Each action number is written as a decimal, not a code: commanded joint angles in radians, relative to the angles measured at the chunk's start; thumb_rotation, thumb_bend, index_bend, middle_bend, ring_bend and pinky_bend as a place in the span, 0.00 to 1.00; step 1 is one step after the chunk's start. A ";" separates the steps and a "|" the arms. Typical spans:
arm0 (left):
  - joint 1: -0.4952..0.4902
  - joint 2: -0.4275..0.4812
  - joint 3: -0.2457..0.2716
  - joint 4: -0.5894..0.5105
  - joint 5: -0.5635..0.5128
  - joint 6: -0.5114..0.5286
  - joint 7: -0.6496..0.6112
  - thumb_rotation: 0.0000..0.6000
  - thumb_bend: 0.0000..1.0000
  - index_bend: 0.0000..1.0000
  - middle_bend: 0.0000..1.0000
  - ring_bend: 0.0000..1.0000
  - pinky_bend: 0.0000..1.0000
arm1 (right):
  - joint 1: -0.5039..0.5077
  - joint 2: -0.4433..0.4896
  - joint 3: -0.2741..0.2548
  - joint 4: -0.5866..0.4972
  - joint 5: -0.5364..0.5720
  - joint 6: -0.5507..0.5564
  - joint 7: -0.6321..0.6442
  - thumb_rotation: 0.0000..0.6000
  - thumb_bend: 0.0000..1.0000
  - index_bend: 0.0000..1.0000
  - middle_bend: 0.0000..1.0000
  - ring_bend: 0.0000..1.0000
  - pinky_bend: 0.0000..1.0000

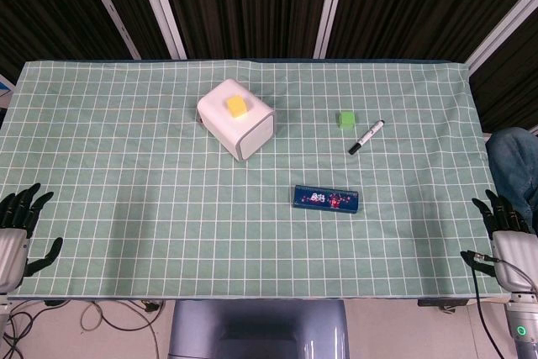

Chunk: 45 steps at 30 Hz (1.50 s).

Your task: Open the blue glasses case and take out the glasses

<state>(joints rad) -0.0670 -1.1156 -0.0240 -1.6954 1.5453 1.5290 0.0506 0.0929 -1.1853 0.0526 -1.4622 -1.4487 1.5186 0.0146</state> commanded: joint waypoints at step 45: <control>-0.001 0.013 -0.012 -0.035 -0.052 -0.029 -0.008 1.00 0.34 0.09 0.00 0.00 0.00 | 0.432 0.255 0.132 -0.479 0.583 -0.662 -0.208 1.00 0.37 0.16 0.05 0.00 0.18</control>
<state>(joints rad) -0.0678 -1.1030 -0.0357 -1.7298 1.4943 1.5002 0.0429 0.3961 -0.9345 0.1559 -1.8676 -1.0501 0.9597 -0.0394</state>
